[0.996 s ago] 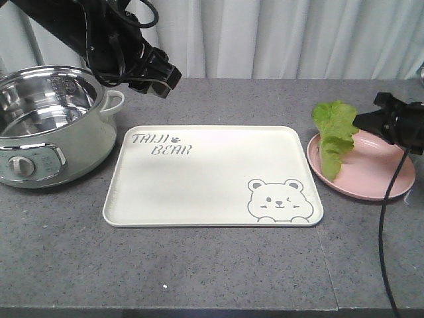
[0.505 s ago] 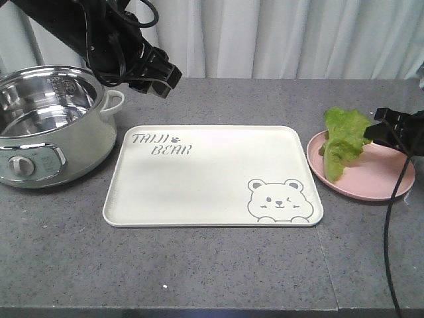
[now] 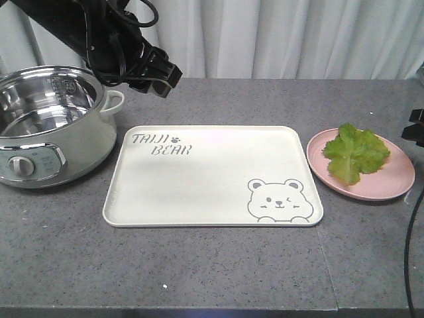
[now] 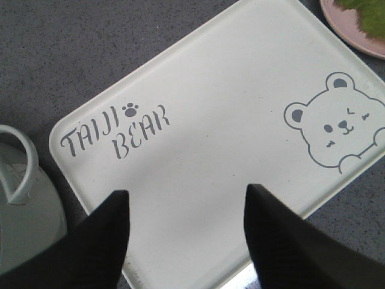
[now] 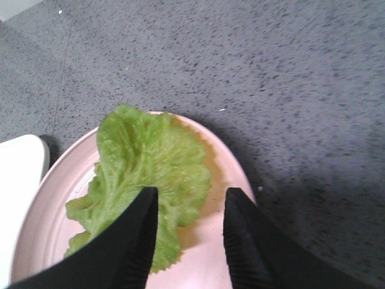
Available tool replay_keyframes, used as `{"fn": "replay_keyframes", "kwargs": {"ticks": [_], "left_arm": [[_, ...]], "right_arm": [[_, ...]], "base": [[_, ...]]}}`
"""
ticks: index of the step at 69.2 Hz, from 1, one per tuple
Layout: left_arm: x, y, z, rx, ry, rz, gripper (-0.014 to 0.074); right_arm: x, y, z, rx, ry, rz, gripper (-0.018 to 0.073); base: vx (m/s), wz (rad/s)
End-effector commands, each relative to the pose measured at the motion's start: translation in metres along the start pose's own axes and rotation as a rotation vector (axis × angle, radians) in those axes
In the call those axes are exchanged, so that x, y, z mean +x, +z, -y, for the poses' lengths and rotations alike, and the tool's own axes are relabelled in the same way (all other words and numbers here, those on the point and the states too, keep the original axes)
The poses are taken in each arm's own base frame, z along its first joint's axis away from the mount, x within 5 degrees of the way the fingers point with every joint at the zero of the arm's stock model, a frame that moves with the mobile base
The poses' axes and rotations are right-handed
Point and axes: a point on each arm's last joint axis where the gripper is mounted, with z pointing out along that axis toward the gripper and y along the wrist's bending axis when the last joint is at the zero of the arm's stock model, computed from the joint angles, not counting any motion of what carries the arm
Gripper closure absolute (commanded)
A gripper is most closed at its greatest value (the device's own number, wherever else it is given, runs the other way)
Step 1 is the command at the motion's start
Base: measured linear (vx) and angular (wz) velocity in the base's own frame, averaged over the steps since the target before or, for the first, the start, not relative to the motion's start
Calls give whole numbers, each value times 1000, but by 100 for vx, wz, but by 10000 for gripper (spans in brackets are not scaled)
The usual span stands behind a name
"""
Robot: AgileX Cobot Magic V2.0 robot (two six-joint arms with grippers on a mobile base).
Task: Transfer vegetables to tray and serve
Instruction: 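Lower the lettuce onto the pink plate and open the right gripper, then withdraw the right gripper from the plate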
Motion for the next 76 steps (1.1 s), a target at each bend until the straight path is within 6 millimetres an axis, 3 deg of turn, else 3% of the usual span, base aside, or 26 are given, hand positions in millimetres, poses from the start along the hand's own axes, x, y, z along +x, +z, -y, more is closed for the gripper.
{"fn": "replay_keyframes", "kwargs": {"ticks": [1, 28, 76], "left_arm": [[-4, -29, 2, 0, -6, 95, 178], [-4, -29, 2, 0, -6, 94, 178], [-4, -29, 2, 0, -6, 94, 178]], "right_arm": [[-20, -29, -8, -5, -13, 93, 286], [-9, -24, 6, 59, -34, -9, 286], [8, 5, 23, 36, 15, -116, 286]], "base": [[0, 0], [0, 0], [0, 0]]}}
